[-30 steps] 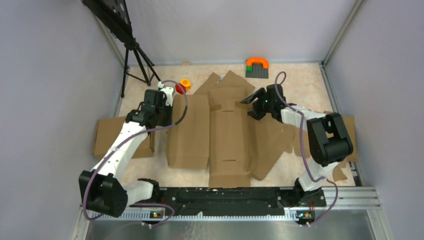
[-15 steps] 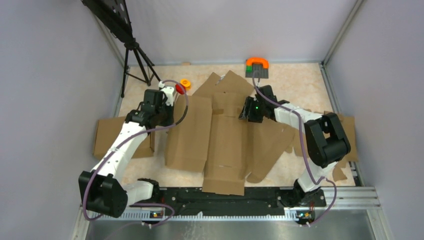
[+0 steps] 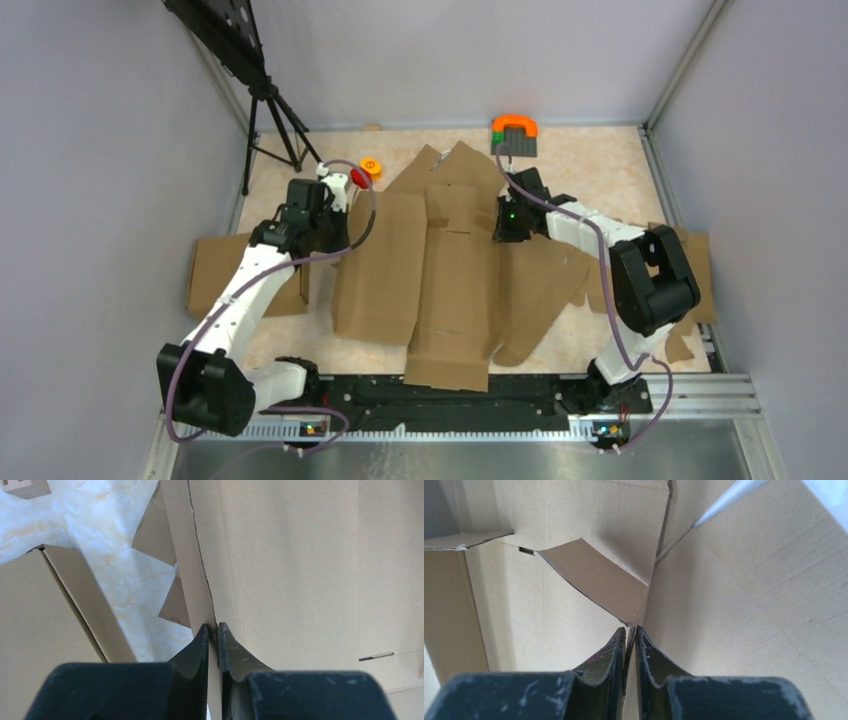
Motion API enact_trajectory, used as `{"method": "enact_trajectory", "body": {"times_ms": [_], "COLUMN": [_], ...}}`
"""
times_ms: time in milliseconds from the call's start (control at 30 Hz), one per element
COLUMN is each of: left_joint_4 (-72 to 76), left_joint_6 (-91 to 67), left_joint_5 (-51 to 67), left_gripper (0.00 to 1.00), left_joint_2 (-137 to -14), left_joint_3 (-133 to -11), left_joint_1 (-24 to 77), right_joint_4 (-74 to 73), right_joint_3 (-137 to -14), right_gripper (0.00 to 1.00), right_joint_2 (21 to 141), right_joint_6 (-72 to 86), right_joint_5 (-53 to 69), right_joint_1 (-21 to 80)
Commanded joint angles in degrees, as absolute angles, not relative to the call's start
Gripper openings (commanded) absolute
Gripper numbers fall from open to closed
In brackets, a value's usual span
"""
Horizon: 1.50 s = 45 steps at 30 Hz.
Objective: Fold the paper box
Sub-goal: Fold the paper box at the center of the board.
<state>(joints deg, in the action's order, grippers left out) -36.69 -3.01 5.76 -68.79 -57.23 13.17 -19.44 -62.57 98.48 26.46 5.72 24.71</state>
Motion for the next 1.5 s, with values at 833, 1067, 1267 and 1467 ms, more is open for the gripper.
{"method": "enact_trajectory", "body": {"times_ms": [833, 1067, 1267, 1467], "left_joint_4": [-17.7, -17.7, -18.5, -26.0], "left_joint_6": [-18.0, -25.8, -28.7, -23.9], "left_joint_5": [13.1, 17.5, 30.1, 26.8], "left_gripper": [0.00, 0.00, 0.05, 0.39], "left_joint_2": [-47.4, -49.0, -50.6, -52.8], "left_joint_3": [-49.4, -47.5, -44.8, -46.0], "left_joint_1": [13.7, 9.7, -2.5, -5.0], "right_joint_4": [-15.3, -20.3, -23.3, -23.8], "right_joint_3": [-65.6, -65.6, -65.6, -62.3], "right_gripper": [0.00, 0.25, 0.45, 0.58], "right_joint_2": [91.3, 94.9, 96.4, 95.7], "right_joint_6": [23.0, 22.5, 21.3, 21.8], "right_joint_5": [0.3, -2.9, -1.7, -0.3], "right_joint_1": [26.8, 26.8, 26.8, 26.8]}}
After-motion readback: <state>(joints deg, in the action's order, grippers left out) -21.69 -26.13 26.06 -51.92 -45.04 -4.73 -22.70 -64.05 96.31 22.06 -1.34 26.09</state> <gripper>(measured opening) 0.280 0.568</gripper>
